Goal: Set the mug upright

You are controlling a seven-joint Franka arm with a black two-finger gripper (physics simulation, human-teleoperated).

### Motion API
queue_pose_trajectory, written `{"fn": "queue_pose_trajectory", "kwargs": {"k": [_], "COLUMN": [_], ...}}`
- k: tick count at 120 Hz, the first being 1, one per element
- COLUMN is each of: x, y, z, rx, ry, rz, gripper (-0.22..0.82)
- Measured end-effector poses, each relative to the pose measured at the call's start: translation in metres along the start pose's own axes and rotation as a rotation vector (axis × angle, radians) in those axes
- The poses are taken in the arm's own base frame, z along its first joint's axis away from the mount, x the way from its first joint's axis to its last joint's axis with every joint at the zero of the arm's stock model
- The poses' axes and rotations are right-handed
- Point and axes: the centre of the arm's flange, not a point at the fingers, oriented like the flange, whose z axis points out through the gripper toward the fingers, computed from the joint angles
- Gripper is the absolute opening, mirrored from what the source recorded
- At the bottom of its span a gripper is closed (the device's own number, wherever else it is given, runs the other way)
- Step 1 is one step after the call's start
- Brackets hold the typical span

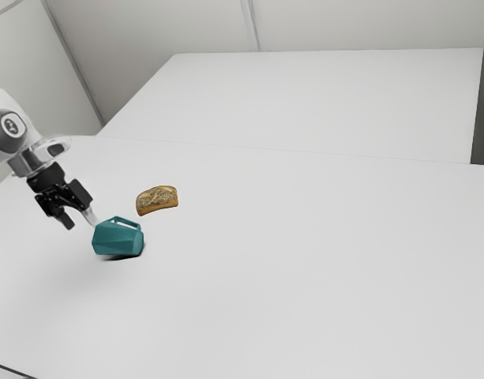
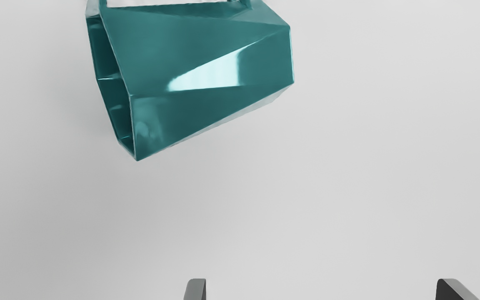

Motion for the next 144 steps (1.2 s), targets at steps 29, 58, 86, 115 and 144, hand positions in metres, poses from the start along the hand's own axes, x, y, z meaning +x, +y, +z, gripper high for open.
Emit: {"fn": "queue_pose_trajectory", "kwargs": {"k": [29,58,86,115,144], "x": [0.009,0.013,0.002,0.006,0.01], "y": [-0.016,-0.046,-0.079,-0.089,-0.088], "z": [0.005,0.024,0.039,0.06,0.067], "rx": [-0.028,-0.068,-0.091,-0.122,-0.167], "ry": [0.126,0.203,0.231,0.24,0.282], "rz": [0.106,0.152,0.175,0.225,0.27], "gripper": [0.6,0.6,0.6,0.6,0.6]}}
